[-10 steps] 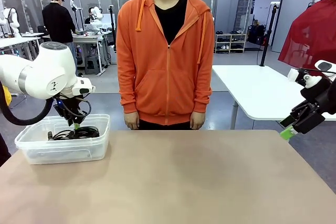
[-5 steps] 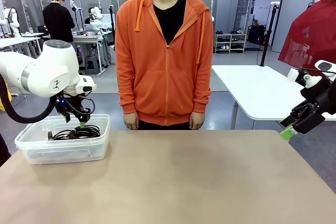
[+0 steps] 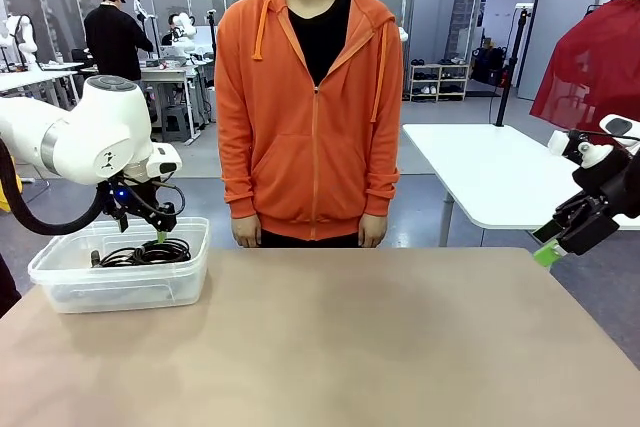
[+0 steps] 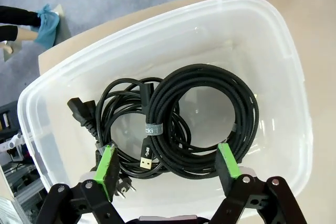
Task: Organize and store the cables.
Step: Place the USB Extension Cable into the Organizing box.
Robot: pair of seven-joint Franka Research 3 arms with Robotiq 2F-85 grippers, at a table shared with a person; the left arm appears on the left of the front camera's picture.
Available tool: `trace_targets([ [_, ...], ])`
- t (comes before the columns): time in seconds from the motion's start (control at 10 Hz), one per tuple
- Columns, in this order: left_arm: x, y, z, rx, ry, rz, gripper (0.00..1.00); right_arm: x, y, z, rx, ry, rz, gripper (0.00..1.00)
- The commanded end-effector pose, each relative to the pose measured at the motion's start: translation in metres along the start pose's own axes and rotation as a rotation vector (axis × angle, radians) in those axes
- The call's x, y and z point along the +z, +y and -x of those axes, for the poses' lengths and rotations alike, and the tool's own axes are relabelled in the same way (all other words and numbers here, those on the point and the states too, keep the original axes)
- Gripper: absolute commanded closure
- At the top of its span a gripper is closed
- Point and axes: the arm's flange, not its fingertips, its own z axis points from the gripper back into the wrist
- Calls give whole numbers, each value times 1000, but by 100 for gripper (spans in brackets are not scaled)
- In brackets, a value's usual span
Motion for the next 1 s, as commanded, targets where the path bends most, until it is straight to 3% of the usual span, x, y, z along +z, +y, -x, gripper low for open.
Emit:
trace_targets([
  [0.0, 0, 0, -1, -25, -6, 1, 8, 0, 1, 2, 13, -1, -4, 0],
  [0.9, 0, 0, -1, -25, -6, 1, 8, 0, 1, 2, 13, -1, -4, 0],
])
